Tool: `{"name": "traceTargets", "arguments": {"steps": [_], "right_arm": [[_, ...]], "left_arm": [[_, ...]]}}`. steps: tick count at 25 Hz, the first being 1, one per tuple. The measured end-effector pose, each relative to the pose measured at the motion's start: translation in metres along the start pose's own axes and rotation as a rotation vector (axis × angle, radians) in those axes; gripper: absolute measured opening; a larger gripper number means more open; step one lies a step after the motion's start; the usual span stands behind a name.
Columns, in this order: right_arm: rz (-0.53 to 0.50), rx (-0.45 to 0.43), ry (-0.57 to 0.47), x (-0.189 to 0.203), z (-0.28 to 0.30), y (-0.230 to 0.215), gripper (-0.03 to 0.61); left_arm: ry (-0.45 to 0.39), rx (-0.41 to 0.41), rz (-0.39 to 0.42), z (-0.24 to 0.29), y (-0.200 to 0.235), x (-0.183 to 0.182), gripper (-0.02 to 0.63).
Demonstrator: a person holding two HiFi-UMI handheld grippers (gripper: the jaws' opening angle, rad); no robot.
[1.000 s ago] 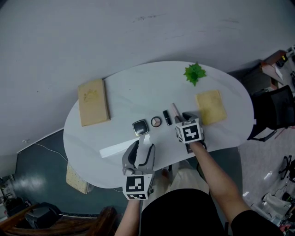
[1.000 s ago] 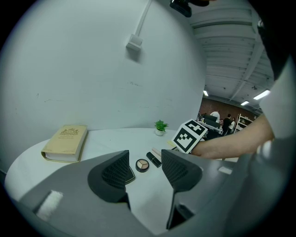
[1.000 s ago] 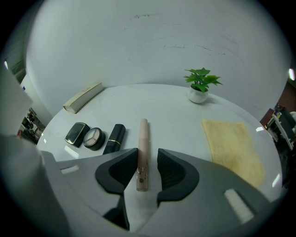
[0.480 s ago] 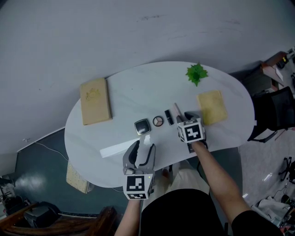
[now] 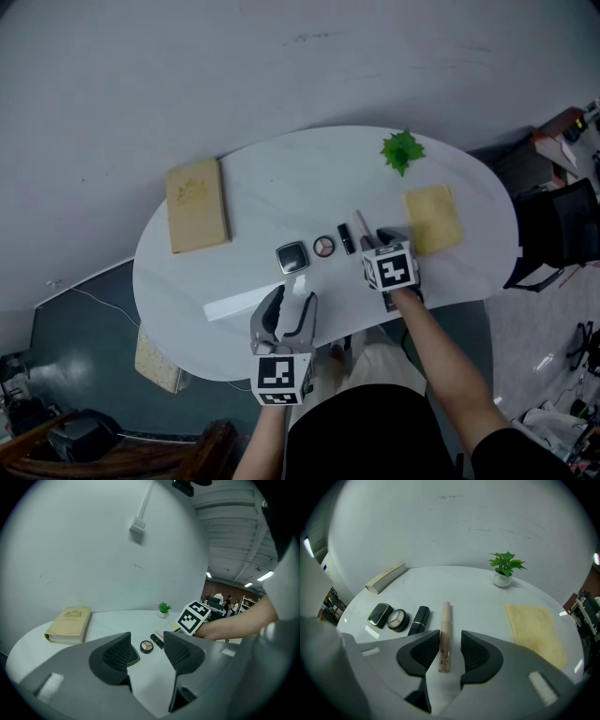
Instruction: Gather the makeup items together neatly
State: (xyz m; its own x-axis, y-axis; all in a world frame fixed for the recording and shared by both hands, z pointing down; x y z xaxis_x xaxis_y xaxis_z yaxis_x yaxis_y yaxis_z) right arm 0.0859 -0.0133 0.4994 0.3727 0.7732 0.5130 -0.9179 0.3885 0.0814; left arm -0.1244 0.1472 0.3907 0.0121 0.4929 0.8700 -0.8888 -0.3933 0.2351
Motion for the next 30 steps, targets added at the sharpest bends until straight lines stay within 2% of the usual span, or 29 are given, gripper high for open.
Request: {"name": "traceTargets", "arguments": {"steps": [30], "right_arm": [[-0.005,0.0,-0.031,-0.0024,-0.0074,0.0012,0.129]], "left_arm": [[-0.013,0.001,0.008,-0.002,-0.0019,-0.0021,0.219]]}}
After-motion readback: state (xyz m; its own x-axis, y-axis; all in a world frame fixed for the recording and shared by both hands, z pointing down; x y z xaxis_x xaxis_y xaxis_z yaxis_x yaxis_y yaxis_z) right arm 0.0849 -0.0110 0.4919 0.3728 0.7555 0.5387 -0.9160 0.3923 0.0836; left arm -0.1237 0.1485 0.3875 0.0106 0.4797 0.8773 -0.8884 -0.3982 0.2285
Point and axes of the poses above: the fingertips, and each gripper's own axes: z forward along the fingers, y to its left, x out of its underside, the point moved 10 cm from there along -z, backward along the fingers, and after that the axes turned 11 degrees about x, right-handed, at the moved point
